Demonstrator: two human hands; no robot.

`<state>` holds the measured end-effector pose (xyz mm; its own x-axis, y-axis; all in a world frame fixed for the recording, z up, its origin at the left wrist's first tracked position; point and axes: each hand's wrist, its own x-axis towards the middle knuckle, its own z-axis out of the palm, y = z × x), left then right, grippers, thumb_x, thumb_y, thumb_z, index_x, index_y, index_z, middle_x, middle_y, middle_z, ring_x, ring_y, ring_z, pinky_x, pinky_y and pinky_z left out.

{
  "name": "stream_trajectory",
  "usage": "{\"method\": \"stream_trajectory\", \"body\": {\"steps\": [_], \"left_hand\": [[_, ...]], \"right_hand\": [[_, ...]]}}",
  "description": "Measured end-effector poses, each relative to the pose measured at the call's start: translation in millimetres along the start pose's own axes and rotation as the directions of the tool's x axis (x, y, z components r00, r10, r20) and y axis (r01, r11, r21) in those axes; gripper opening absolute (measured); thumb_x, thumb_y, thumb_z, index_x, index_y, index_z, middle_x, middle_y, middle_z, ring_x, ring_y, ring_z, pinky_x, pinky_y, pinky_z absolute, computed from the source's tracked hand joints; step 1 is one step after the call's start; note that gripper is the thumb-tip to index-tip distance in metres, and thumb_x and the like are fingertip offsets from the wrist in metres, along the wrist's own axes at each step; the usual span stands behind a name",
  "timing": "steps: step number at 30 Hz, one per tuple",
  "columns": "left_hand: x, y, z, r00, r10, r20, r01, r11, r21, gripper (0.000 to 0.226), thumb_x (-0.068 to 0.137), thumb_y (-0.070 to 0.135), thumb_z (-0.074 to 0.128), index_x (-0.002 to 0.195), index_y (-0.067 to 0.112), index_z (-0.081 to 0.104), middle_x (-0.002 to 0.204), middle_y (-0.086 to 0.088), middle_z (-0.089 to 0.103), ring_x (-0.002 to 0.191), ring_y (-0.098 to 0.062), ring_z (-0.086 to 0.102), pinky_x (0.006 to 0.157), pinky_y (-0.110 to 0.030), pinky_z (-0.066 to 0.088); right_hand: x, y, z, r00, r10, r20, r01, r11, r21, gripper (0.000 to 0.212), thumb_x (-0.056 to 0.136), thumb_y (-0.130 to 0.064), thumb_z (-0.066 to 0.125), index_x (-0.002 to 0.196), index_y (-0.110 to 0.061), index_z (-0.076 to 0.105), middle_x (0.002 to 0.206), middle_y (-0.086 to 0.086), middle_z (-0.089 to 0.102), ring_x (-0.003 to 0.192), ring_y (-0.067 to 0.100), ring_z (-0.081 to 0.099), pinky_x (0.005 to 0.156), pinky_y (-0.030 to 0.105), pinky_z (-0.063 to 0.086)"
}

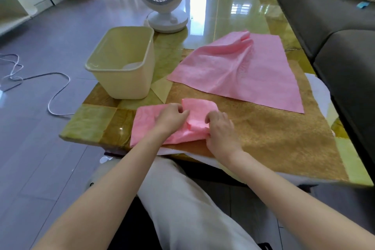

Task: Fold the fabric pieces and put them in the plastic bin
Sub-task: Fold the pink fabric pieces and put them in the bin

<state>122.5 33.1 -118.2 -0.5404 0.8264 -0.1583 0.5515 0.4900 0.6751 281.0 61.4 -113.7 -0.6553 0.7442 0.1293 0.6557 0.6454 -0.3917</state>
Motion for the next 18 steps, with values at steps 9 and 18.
{"method": "stream_trajectory", "body": {"steps": [9,18], "left_hand": [[-2,-11,1,0.998,-0.044,-0.034,0.047,0.993,0.111,0.026,0.088,0.023,0.052,0.068,0.010,0.060,0.060,-0.003,0.057,0.070,-0.024,0.060,0.081,-0.040,0.051],[-6,-10,0,0.993,-0.029,-0.112,0.041,0.993,0.113,0.022,0.088,0.020,0.056,0.105,0.010,0.047,0.101,-0.011,0.059,0.093,-0.028,0.058,0.083,-0.045,0.051]], "right_hand": [[-11,21,7,0.995,0.053,0.085,-0.041,0.989,-0.141,0.027,0.088,0.002,0.044,0.108,-0.014,0.049,0.110,0.004,0.047,0.100,0.020,0.042,0.077,0.025,0.037],[-12,16,-5,0.988,-0.042,0.148,0.073,0.975,-0.212,0.035,0.085,-0.007,0.044,0.114,-0.020,0.060,0.114,-0.002,0.057,0.108,0.019,0.046,0.087,0.027,0.037]]}}
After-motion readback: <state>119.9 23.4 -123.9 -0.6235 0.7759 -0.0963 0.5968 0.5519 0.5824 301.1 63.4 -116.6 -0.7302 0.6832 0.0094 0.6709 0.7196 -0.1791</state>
